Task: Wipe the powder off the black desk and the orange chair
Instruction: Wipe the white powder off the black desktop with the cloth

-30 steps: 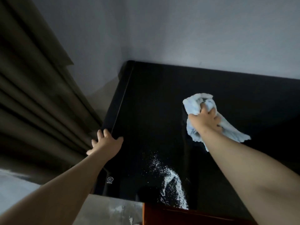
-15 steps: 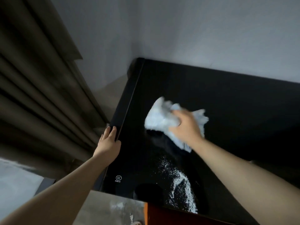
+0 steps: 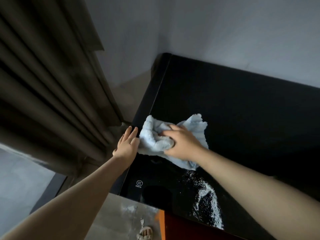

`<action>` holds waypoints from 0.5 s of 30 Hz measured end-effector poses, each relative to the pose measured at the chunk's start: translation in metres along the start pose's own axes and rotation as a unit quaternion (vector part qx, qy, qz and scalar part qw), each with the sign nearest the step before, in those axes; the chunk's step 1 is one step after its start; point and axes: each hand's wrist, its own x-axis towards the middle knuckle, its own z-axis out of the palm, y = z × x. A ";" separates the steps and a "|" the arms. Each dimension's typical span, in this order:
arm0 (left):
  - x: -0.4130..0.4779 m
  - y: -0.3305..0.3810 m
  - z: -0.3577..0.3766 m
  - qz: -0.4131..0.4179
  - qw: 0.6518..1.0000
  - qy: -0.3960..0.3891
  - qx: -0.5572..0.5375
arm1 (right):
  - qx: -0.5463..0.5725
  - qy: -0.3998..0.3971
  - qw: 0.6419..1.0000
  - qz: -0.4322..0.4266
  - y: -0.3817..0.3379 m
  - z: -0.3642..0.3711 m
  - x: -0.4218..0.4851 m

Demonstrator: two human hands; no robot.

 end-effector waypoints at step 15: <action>0.000 -0.008 0.003 0.001 0.993 0.022 -0.119 | -0.145 0.033 0.988 -0.031 -0.006 0.021 0.003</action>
